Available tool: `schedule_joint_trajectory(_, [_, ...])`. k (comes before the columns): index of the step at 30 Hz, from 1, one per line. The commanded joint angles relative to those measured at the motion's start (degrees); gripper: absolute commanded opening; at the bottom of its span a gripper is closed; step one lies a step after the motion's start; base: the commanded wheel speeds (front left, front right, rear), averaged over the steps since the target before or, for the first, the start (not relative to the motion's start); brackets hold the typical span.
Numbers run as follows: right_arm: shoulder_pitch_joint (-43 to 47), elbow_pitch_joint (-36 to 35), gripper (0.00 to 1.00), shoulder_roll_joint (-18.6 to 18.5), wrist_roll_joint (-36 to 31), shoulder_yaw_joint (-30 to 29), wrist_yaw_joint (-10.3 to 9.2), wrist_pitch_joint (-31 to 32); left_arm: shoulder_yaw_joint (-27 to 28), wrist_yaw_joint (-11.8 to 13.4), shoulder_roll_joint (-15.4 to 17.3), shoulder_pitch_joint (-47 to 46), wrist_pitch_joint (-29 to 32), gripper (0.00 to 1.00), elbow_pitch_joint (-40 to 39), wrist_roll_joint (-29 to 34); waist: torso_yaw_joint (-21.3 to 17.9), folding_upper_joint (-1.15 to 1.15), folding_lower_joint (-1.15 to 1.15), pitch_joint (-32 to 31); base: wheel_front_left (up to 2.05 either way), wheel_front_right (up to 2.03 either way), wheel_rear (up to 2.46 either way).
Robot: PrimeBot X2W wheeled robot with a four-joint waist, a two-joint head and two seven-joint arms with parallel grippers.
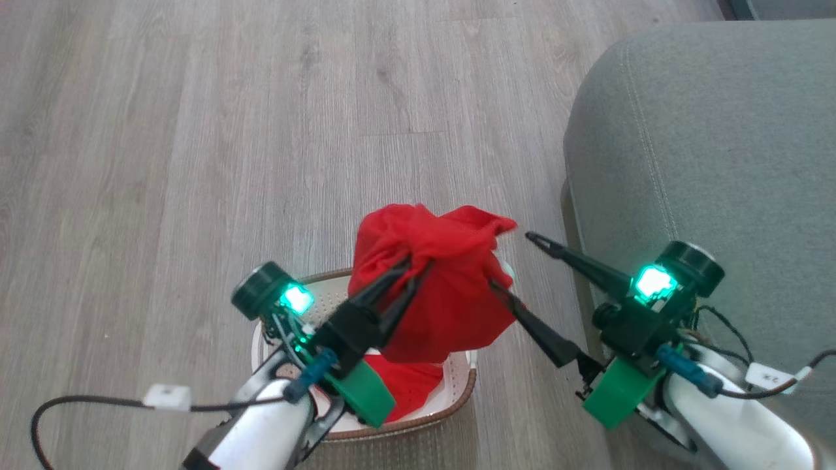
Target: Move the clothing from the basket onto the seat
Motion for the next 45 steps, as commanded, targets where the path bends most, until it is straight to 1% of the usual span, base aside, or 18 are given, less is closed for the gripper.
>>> schedule_joint_trajectory(1, [-1.74, -0.97, 1.00, -1.06, -0.07, 0.86, -0.01, -0.37, 0.64, 0.00, 1.47, -3.15, -0.74, 0.00, -2.23, 0.78, 0.00, 0.00, 0.00, -0.03, 0.00, 0.00, 0.00])
schedule_joint_trajectory(6, [-3.03, 1.23, 1.00, -2.12, -1.18, 3.43, -0.01, -0.37, -4.20, -0.04, 2.98, -4.22, -0.74, 0.00, -2.87, 0.98, 0.27, 0.00, 0.00, 0.00, 0.00, 0.00, 0.00])
schedule_joint_trajectory(10, [-4.15, 2.73, 1.00, -2.75, -1.03, 6.40, -0.01, -0.37, -6.92, -0.05, 3.57, -5.45, -0.74, 0.00, -3.21, 0.50, 0.53, 0.00, 0.00, 0.35, 0.00, 0.00, 0.00])
schedule_joint_trajectory(13, [-4.80, 4.01, 1.00, -2.79, 0.47, 8.85, -0.01, -0.37, -7.95, -0.05, 3.48, -6.09, -0.74, 0.00, -3.19, -0.13, 0.71, 0.00, 0.00, 0.49, 0.00, 0.00, 0.00])
schedule_joint_trajectory(16, [-5.62, 5.42, 1.00, -2.83, 2.08, 11.48, -0.01, -0.37, -8.00, -0.05, 2.73, -6.51, -0.74, 0.00, -3.35, -1.22, 0.94, 0.00, 0.00, 0.57, 0.00, 0.00, 0.00])
schedule_joint_trajectory(20, [-6.49, 6.63, 1.00, -2.27, 2.47, 12.55, -0.01, -0.37, -8.05, -0.06, 2.10, -6.84, -0.74, 0.00, -3.45, -1.71, 1.12, 0.00, 0.00, 0.66, 0.00, 0.00, 0.00])
schedule_joint_trajectory(29, [-7.27, 8.96, 1.00, 1.60, 2.48, 12.49, -0.01, -0.37, -9.39, -0.06, 0.97, -7.08, -0.74, 0.00, -3.77, -3.82, 1.84, 0.00, 0.00, 0.69, 0.00, 0.00, 0.00])
schedule_joint_trajectory(30, [-7.08, 9.25, 0.68, 2.14, 2.67, 12.34, -0.01, -0.37, -9.56, -0.06, 0.95, -7.11, -0.74, 0.00, -3.69, -3.73, 1.96, 0.00, 0.00, 0.65, 0.00, 0.00, 0.00])
schedule_joint_trajectory(31, [-6.90, 9.62, 0.27, 2.62, 2.81, 12.09, -0.01, -0.37, -9.74, -0.06, 0.85, -7.08, -0.74, 0.00, -3.57, -3.69, 2.09, 0.00, 0.00, 0.60, 0.00, 0.00, 0.00])
schedule_joint_trajectory(32, [-6.82, 9.85, 0.00, 3.03, 2.67, 11.90, -0.01, -0.37, -9.91, -0.06, 0.71, -7.03, -0.74, 0.00, -3.45, -3.73, 2.20, 0.00, 0.00, 0.55, 0.00, 0.00, 0.00])
schedule_joint_trajectory(38, [-5.45, 8.79, 0.00, 4.59, 0.38, 10.01, -0.01, -0.37, -9.96, -0.04, 0.58, -6.66, -0.74, 0.00, -2.91, -2.96, 2.54, 0.00, 0.00, -0.03, 0.00, 0.00, 0.00])
schedule_joint_trajectory(43, [-3.62, 7.46, 0.00, 5.53, 0.69, 6.87, -0.01, -0.37, -8.55, 0.54, 0.10, -5.52, -0.74, 0.00, -2.83, -2.42, 2.48, 0.00, 0.00, -0.57, 0.00, 0.00, 0.00])
schedule_joint_trajectory(44, [-3.33, 7.01, 0.00, 5.64, 0.79, 6.28, -0.01, -0.37, -8.31, 0.71, 0.01, -5.36, -0.74, 0.30, -2.98, -2.24, 2.45, 0.00, 0.00, -0.63, 0.00, 0.00, 0.00])
schedule_joint_trajectory(45, [-2.90, 6.50, 0.00, 5.88, 1.37, 5.35, -0.01, -0.37, -8.15, 0.78, -0.05, -5.20, -0.74, 0.69, -3.13, -2.10, 2.41, 0.00, 0.00, -0.69, 0.00, 0.00, 0.00])
